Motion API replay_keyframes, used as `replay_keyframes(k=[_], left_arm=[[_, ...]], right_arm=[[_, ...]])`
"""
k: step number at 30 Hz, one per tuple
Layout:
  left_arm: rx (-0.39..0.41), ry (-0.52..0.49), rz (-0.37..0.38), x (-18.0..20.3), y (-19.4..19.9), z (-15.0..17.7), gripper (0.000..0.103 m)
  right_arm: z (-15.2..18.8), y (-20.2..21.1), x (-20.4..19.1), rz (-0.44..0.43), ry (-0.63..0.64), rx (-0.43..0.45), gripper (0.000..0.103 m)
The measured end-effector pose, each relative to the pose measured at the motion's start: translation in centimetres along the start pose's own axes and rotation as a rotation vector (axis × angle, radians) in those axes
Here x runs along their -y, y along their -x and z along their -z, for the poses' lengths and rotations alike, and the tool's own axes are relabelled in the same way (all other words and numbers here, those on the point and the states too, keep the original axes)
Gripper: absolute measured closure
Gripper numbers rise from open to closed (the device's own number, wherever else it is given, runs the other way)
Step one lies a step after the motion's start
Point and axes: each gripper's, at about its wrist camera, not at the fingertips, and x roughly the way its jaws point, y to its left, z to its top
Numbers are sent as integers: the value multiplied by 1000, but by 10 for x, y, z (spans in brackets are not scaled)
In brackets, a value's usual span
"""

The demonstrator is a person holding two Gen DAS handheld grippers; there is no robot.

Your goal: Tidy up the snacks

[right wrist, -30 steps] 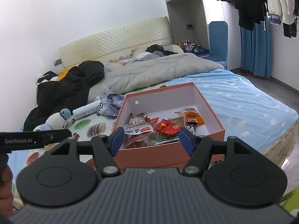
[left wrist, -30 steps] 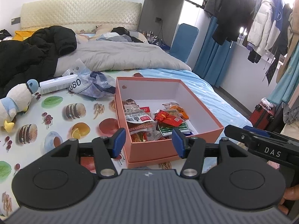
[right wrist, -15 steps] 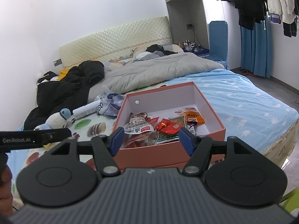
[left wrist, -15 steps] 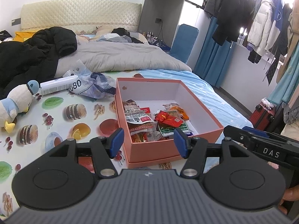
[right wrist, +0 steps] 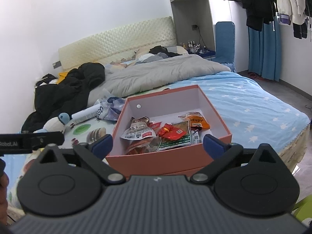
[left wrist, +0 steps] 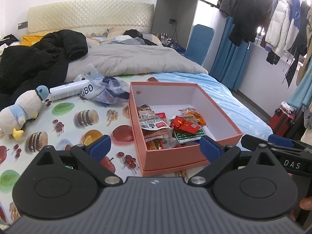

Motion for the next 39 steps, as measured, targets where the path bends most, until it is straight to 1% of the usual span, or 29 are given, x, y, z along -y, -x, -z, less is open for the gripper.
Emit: replay_keyframes(k=[12,17,22,39], left_arm=[[0,-9,-22,1,1,0,0],[-14,3,-30,-1,1,-2,0],[-29,-2,-54,0,1,-4,0],[-16,-4,-56,1,3,-7,0]], right_arm=[[0,0,1,7,2,14,2],[0,0,1,9,5,13,2],[-1,2,1,10,7,23,2],[-4,1,1,9,13,37,2]])
